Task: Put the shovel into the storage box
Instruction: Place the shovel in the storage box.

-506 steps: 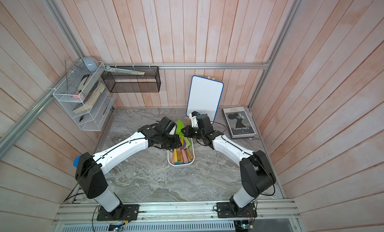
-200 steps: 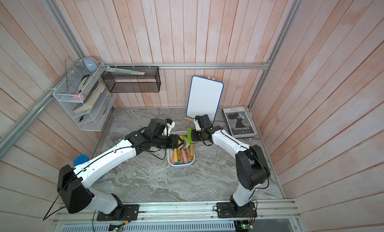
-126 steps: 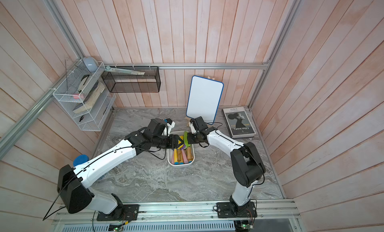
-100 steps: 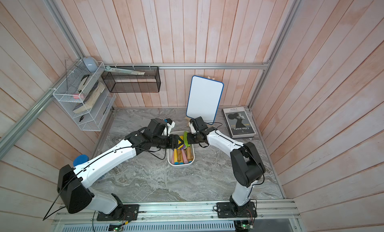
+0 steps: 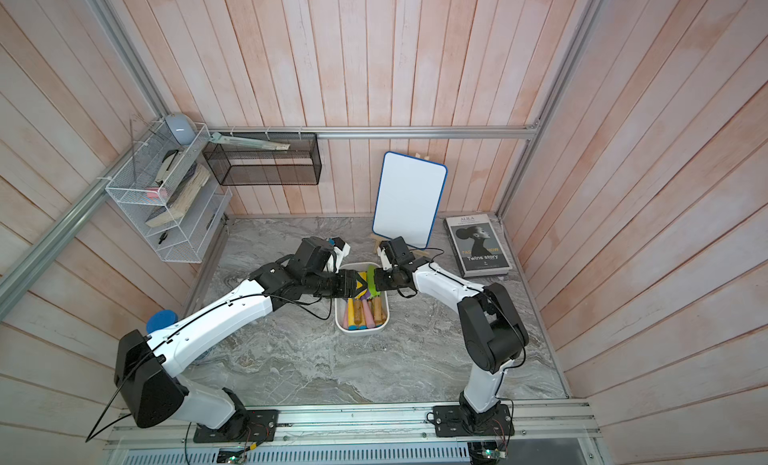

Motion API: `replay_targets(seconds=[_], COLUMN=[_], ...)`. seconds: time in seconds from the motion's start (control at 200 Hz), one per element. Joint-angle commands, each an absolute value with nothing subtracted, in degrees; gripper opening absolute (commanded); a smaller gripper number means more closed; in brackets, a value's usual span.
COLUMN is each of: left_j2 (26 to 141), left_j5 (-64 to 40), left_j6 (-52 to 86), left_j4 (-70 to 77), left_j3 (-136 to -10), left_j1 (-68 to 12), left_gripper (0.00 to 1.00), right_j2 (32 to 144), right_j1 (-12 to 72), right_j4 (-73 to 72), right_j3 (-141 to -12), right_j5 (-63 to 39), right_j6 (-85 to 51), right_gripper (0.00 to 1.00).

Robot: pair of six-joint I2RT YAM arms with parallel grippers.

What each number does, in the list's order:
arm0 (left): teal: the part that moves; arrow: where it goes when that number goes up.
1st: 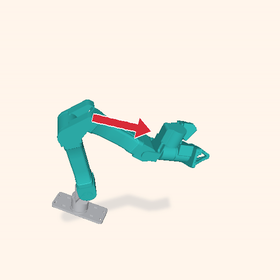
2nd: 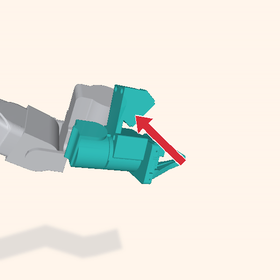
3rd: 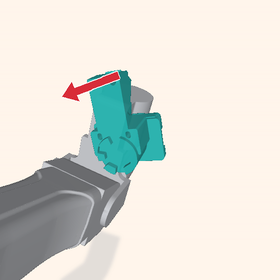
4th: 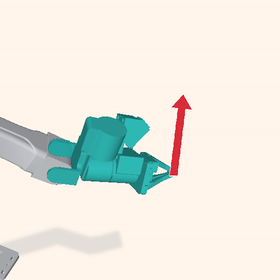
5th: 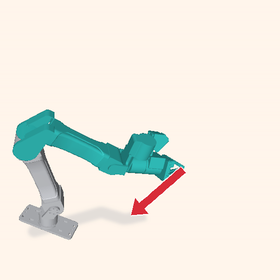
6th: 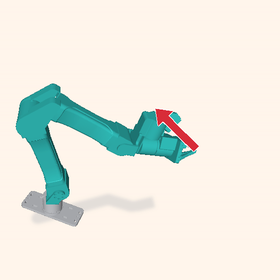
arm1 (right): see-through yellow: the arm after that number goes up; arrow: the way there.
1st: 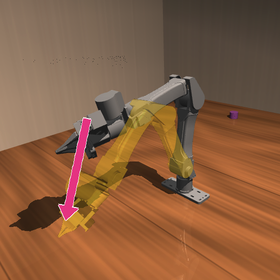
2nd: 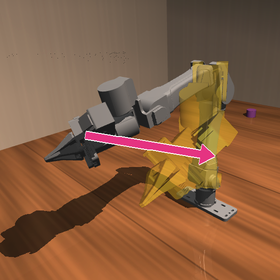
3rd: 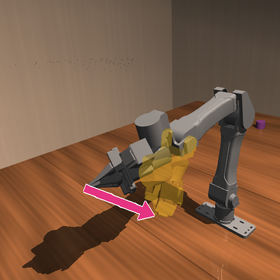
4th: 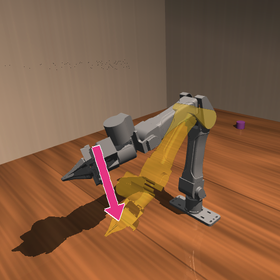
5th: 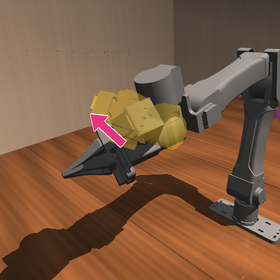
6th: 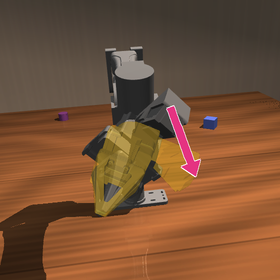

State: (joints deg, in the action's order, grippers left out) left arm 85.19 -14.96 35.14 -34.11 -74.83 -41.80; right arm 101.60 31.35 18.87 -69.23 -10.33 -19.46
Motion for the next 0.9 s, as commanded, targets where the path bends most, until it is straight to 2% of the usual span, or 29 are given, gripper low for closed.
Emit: replay_targets(seconds=[0.0,0.65,0.805,0.895], left_j2=[86.1,87.2,87.5,87.3], left_j5=[-15.1,-16.2,-16.4,-16.5], left_j6=[34.4,33.8,33.6,33.5], left_j4=[-34.6,-34.2,-33.7,-32.8], left_j3=[-74.9,-75.3,-75.2,-74.8], left_j1=[-42.0,-42.0,-42.0,-42.0], left_gripper=[0.60,0.60,0.60,0.60], right_j2=[102.8,101.4,101.1,101.1], right_j1=[31.9,33.0,33.0,33.0], right_j4=[18.8,19.9,20.6,21.1], right_j3=[-68.1,-67.3,-67.6,-67.7], right_j5=[-10.4,-12.3,-11.4,-10.8], right_j6=[-19.5,-20.5,-20.4,-20.2], right_gripper=[0.00,0.00,0.17,0.23])
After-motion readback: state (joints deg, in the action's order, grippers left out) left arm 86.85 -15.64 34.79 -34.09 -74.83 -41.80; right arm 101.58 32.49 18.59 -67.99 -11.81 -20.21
